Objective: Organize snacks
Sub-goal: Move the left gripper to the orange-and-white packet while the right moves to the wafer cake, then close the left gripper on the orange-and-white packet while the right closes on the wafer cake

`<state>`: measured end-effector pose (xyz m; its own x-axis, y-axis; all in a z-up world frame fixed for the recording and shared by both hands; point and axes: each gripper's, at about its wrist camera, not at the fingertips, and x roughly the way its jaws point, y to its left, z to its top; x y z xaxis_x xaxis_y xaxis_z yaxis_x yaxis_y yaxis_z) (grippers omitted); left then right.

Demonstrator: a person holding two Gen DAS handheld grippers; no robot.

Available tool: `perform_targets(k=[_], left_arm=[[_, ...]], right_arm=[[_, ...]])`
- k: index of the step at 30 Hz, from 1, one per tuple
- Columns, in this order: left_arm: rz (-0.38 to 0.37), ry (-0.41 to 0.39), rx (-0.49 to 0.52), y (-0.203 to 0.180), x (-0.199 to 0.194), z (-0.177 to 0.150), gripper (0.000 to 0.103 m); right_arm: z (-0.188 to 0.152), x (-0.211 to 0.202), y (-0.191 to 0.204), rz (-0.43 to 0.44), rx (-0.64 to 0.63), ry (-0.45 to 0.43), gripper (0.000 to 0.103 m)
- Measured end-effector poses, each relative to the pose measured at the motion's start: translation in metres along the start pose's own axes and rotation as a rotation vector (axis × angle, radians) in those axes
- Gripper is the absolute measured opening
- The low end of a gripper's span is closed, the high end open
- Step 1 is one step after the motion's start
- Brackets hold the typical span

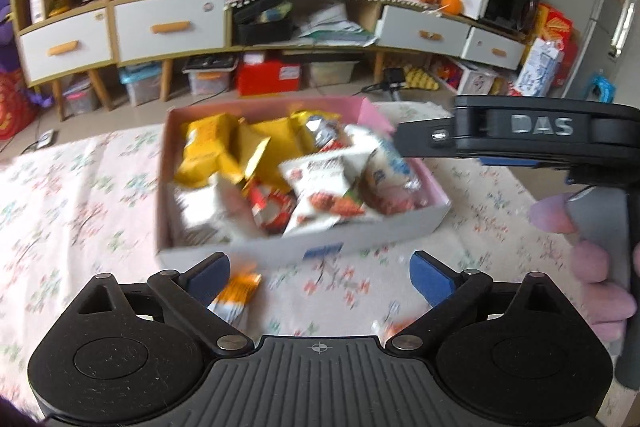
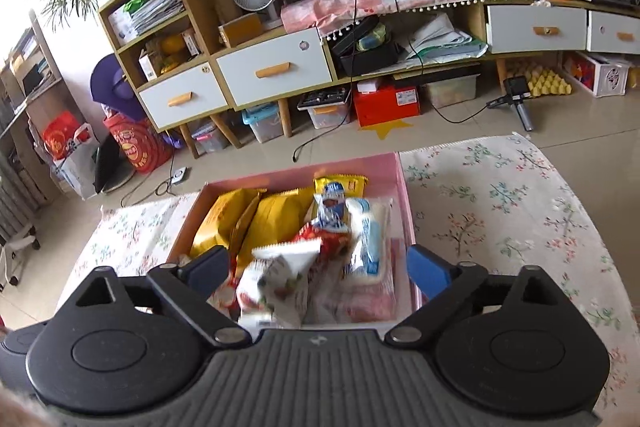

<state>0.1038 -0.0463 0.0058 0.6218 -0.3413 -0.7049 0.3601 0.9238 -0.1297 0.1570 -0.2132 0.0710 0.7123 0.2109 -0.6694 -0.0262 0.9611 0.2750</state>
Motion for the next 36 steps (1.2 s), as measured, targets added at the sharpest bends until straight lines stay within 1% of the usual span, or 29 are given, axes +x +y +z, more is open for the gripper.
perform_targets(k=[3,10,13,18,21,23,25,27,31,36], left_arm=[[0.046,0.005,-0.030,0.007,-0.008,-0.013,0.100],[0.093,-0.023,-0.076,0.028,-0.019,-0.042,0.100],[0.109,-0.030,-0.073,0.037,-0.021,-0.052,0.101],[0.142,-0.046,-0.033,0.046,-0.021,-0.069,0.101],[0.146,-0.053,-0.025,0.052,-0.017,-0.081,0.101],[0.144,-0.057,-0.027,0.056,-0.013,-0.087,0.101],[0.138,-0.066,-0.023,0.060,-0.008,-0.091,0.101],[0.147,-0.074,-0.013,0.062,-0.003,-0.094,0.101],[0.139,-0.076,-0.004,0.066,0.010,-0.096,0.101],[0.144,-0.103,0.049,0.060,0.020,-0.093,0.103]], right_arm=[[-0.007,-0.009,0.000,-0.010,-0.010,-0.008,0.103],[-0.032,-0.016,-0.003,-0.024,-0.062,-0.011,0.103],[-0.044,-0.016,-0.003,-0.028,-0.085,-0.014,0.103],[-0.062,-0.013,-0.004,-0.022,-0.118,0.009,0.103],[-0.072,-0.014,-0.003,-0.030,-0.160,0.010,0.103],[-0.076,-0.015,-0.005,-0.032,-0.164,0.001,0.103],[-0.079,-0.015,-0.005,-0.019,-0.159,0.003,0.103],[-0.085,-0.014,-0.005,-0.006,-0.168,0.008,0.103],[-0.102,-0.011,0.001,0.007,-0.228,0.026,0.103],[-0.119,-0.005,0.013,0.024,-0.337,0.055,0.103]])
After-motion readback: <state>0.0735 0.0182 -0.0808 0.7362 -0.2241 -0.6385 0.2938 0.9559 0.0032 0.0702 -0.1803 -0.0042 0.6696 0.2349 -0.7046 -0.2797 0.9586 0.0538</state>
